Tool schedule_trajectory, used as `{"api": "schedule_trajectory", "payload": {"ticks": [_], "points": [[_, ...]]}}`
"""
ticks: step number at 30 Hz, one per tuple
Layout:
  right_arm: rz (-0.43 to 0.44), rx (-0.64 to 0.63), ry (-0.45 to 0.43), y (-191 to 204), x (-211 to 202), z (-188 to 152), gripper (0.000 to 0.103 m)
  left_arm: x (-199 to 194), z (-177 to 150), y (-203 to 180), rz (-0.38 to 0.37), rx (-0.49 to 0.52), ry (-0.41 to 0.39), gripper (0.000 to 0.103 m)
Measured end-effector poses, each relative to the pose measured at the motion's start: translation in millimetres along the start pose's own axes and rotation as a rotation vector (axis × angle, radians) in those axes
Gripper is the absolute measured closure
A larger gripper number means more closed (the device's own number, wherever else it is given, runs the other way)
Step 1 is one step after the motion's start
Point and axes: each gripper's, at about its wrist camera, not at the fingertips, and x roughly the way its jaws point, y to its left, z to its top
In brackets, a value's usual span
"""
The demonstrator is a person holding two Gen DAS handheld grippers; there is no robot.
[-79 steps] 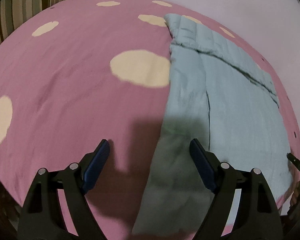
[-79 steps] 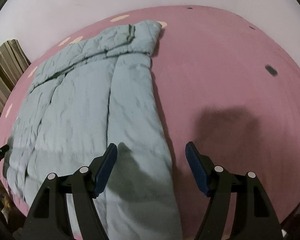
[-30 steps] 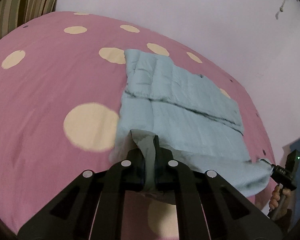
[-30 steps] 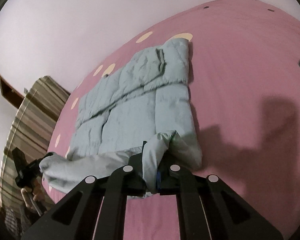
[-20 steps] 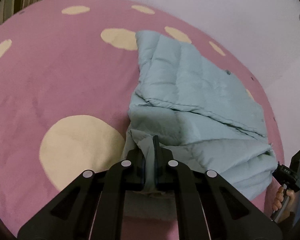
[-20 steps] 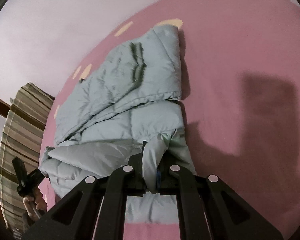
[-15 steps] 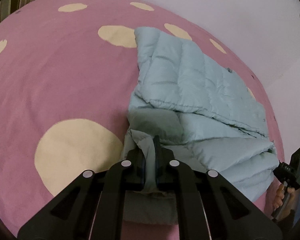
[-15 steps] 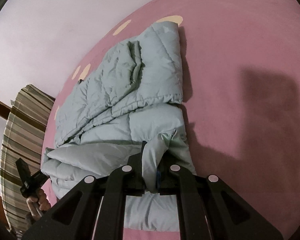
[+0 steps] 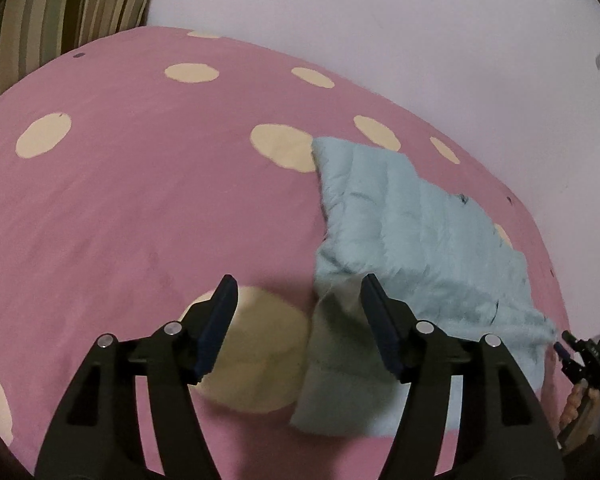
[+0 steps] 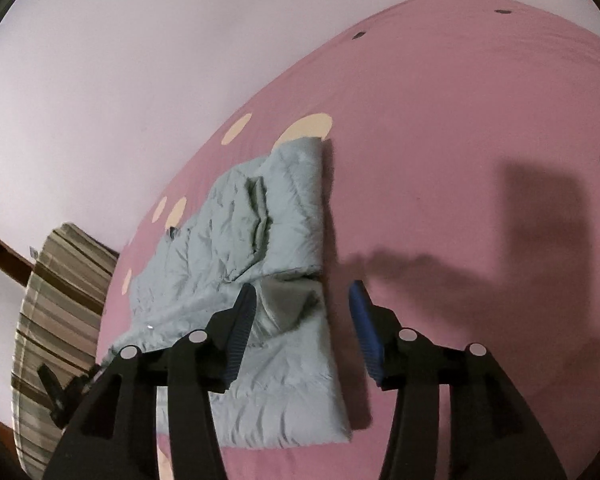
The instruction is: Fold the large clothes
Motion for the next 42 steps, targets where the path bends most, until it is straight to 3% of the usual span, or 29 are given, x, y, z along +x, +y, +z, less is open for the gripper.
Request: {"api": "schedule_trajectory", "payload": {"ticks": [5,11,15,23,25,27,33,35,38,42], "points": [[-0.025,-0.044,0.02,-6,-6,-13,0.054,1,-21,10,-0.034,0.001,0.03,0.039],[-0.031,-0.155,0.044,7,7,-22,0.054,15,-31,-6,-0.043,0.104,0.069,0.039],[-0.042,-0.257,0.032,25,24,-16,0.042,27,-26,-22,-0.036,0.173,0.07,0.039],[-0.024,-0.325,0.078,33,64,-1,0.041,58,-7,-32,-0.087,0.199,0.095,0.039],[-0.034,-0.333,0.086,33,69,0,0.045,64,-3,-32,-0.11,0.191,0.104,0.039],[-0.038,-0.342,0.092,32,73,-1,0.057,70,1,-34,-0.124,0.192,0.115,0.039],[-0.042,-0.386,0.114,37,80,-9,0.087,77,3,-48,-0.134,0.25,0.123,0.073],[-0.041,-0.392,0.102,40,77,-10,0.093,76,3,-53,-0.124,0.265,0.114,0.09],[-0.046,-0.399,0.073,46,67,-12,0.097,66,1,-59,-0.103,0.287,0.094,0.097],[-0.041,-0.397,0.019,54,45,-13,0.099,44,2,-67,-0.069,0.305,0.039,0.099]]}}
